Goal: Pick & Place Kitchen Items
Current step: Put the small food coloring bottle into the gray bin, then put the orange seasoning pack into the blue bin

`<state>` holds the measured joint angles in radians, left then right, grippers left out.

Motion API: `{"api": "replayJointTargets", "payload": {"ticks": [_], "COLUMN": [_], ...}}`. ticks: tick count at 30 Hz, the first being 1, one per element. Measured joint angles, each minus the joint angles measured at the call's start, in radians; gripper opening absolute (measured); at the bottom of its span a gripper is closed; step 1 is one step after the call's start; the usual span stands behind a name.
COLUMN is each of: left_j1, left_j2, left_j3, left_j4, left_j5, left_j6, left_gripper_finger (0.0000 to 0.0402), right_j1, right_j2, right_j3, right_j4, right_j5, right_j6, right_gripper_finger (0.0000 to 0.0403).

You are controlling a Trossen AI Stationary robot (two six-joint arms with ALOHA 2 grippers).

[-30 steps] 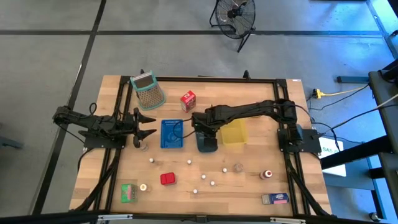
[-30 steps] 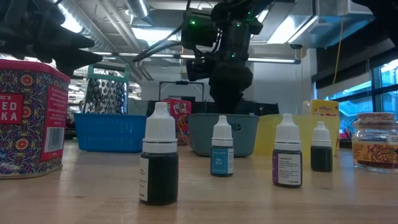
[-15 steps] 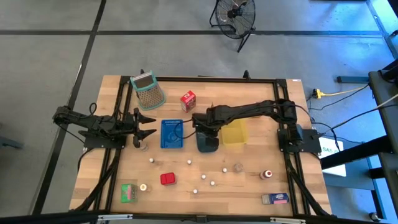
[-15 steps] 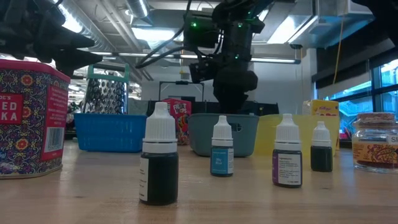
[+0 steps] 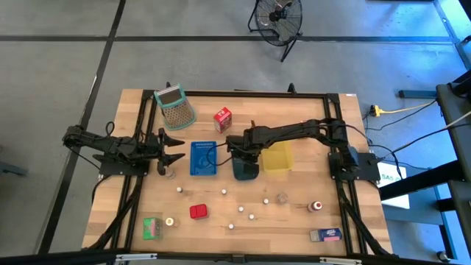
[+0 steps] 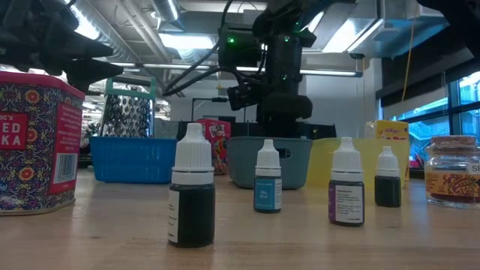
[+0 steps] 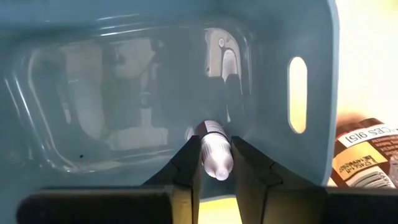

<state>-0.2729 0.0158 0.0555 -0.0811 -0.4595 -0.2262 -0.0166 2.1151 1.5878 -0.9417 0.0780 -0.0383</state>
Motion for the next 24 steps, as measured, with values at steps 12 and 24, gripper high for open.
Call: {"api": "replayJointTargets", "payload": {"ticks": [12,24], "left_j1": [0.000,0.000], "left_j2": [0.000,0.000], "left_j3": [0.000,0.000], "left_j4": [0.000,0.000], "left_j5": [0.013,0.013], "left_j6": [-0.025,-0.024], "left_gripper_finger": [0.0246,0.0246], "right_j1": [0.000,0.006], "right_j2": [0.008,0.007], "right_j3": [-0.005,0.047], "right_j4": [0.003,0.003], "right_j5": [-0.011,-0.029], "right_j6": [0.002,0.030], "right_gripper_finger": [0.0111,0.0130]}}
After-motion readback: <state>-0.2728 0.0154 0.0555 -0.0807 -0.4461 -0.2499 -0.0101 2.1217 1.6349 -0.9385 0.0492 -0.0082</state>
